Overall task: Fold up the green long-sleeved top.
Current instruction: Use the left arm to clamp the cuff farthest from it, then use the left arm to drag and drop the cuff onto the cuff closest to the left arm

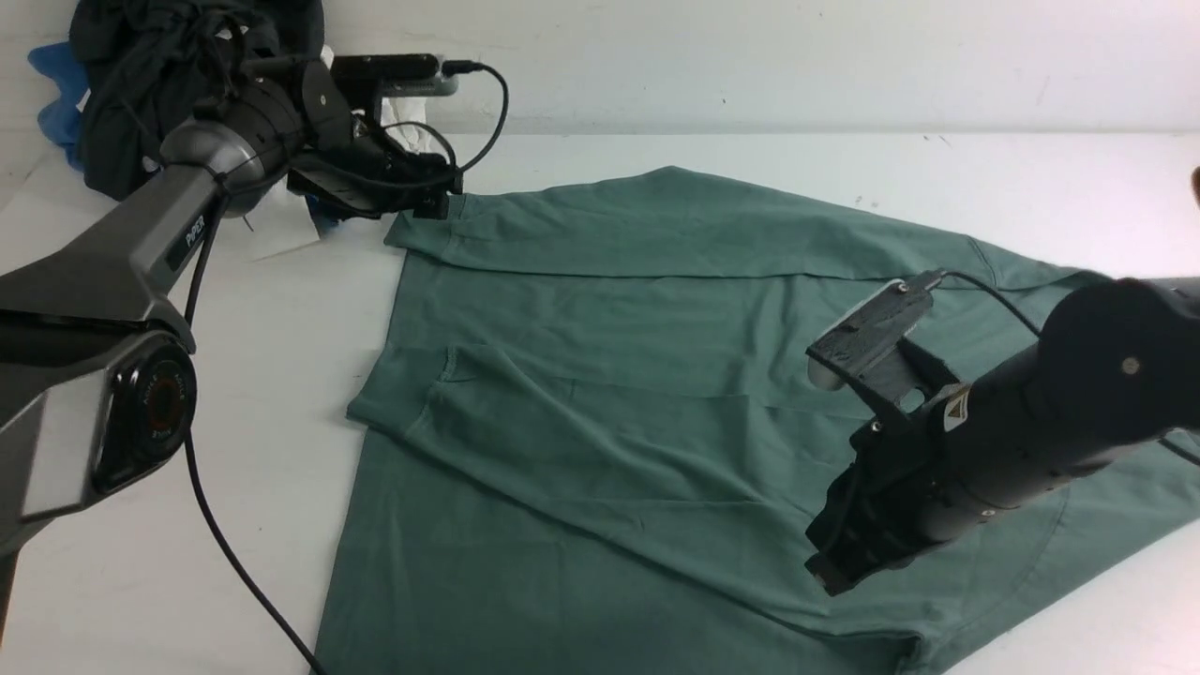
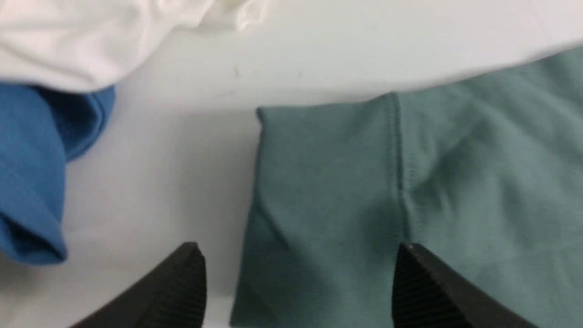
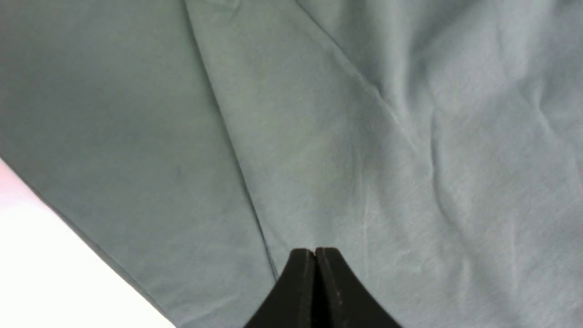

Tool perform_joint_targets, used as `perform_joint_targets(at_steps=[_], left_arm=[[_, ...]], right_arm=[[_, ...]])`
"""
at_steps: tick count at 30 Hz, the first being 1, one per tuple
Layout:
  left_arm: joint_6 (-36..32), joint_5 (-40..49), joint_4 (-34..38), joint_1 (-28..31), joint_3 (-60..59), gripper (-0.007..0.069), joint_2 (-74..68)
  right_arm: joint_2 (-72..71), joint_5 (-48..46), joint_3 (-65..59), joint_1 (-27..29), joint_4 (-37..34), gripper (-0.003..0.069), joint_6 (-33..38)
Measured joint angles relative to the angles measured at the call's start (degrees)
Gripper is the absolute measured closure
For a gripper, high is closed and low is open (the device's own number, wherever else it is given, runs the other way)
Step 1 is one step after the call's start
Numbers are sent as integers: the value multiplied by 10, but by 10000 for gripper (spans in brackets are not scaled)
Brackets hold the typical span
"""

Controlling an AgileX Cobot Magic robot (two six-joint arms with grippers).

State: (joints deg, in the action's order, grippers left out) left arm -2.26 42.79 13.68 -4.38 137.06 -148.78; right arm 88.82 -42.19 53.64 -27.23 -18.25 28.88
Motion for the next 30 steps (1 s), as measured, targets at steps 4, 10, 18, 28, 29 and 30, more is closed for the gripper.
perform_joint_targets(at_steps=[4,10,18,28,29,30], left_arm=[[-7,-19,38,13,1,209,-20],[-46,-21,86,13,1,553,-24],[-74,56,109,12,0,601,36],[-66,267,66,-5,-58,601,214],[-64,268,59,-8,-73,601,221],[-60,268,28,-18,-145,601,257]], right_arm=[[0,0,0,0,0,666,0],[0,0,0,0,3,666,0],[0,2,0,0,43,666,-1],[-2,14,0,1,168,666,-85],[-4,14,0,1,175,666,-93],[-14,13,-2,4,204,666,-130]])
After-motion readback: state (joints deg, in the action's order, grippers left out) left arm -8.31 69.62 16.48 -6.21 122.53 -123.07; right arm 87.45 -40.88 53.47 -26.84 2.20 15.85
